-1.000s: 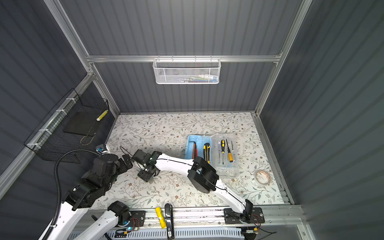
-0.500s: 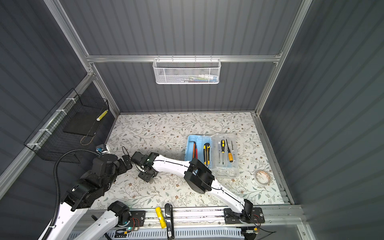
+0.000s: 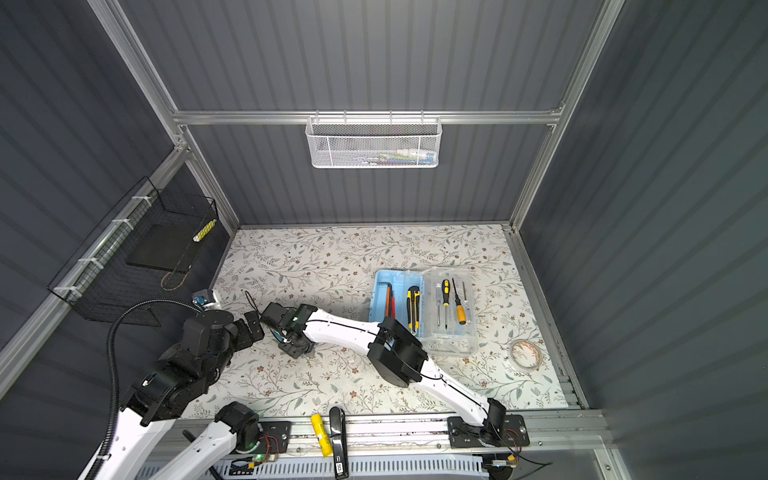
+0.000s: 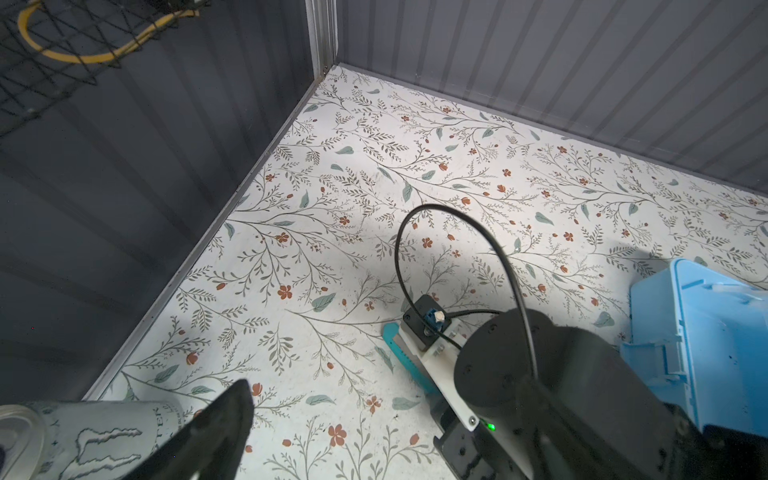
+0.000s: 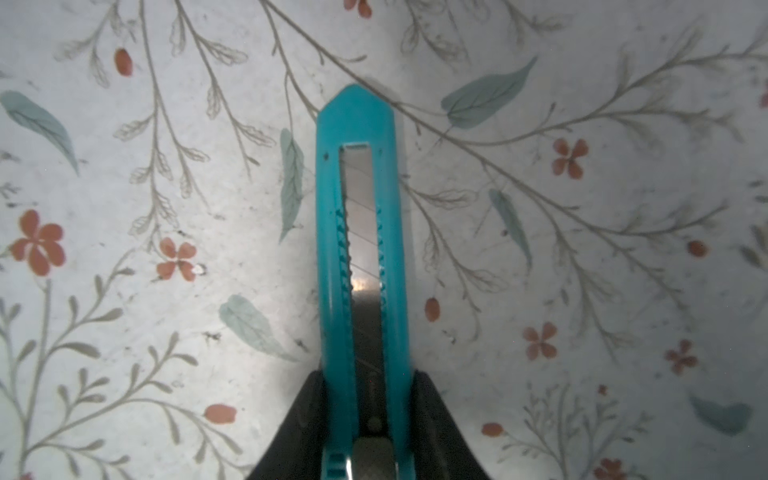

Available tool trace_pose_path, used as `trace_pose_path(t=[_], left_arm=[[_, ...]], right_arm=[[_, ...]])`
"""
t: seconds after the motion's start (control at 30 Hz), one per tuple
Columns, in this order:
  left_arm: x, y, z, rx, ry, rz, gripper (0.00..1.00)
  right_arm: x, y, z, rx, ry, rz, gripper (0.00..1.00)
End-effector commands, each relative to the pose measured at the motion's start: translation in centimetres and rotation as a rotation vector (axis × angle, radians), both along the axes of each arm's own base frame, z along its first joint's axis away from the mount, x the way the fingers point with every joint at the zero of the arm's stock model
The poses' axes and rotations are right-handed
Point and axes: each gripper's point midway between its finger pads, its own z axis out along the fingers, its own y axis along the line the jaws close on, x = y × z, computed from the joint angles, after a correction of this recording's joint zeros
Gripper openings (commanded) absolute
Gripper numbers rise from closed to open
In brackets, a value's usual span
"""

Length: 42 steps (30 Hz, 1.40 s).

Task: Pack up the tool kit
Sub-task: 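Close the right gripper on the teal utility knife, then lift the teal knife and carry it over the clear lid compartment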

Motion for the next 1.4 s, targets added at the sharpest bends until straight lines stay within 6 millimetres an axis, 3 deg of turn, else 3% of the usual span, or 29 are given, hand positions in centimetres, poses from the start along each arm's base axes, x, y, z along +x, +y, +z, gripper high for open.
trace_pose_path(t=[0.0, 0.17, 0.27, 0.43, 0.67, 0.8, 1.0, 1.17, 1.37], left_arm=[[0.5, -0.8, 0.4, 0.002, -0.023, -0.052, 0.99], [1.1, -0.9, 1.4, 0.022, -0.048, -0.054, 0.99], [1.7, -1.5, 1.6, 0.002, -0.045, -0.059, 0.99], [3.5, -3.1, 1.7, -0.026, -0.066, -0.090, 0.99], [6.7, -7.1, 0.6, -0.046, -0.048, -0.227, 1.00], [8.5, -10.4, -0.9, -0.092, -0.010, -0.337, 0.99], [10.3, -13.4, -3.6, -0.151, 0.035, -0.413, 1.00], [11.0, -14.8, -5.6, -0.175, 0.078, -0.447, 0.99], [10.3, -17.2, -6.4, -0.257, 0.027, -0.579, 0.99]], right_arm=[[0.8, -1.3, 1.2, -0.011, -0.018, -0.064, 0.26], [2.1, -2.3, 5.1, 0.093, 0.008, -0.155, 0.20], [3.3, -4.0, 8.1, 0.163, 0.006, -0.239, 0.18], [6.7, -10.1, 12.5, 0.252, 0.039, -0.465, 0.14], [9.8, -20.1, 16.7, 0.276, -0.104, -0.686, 0.08], [9.8, -26.1, 17.0, 0.243, -0.124, -0.816, 0.08], [8.7, -32.4, 15.8, 0.199, -0.135, -0.949, 0.09], [7.8, -35.3, 13.4, 0.122, -0.106, -1.023, 0.09], [7.5, -36.8, 11.6, 0.045, -0.078, -1.077, 0.10]])
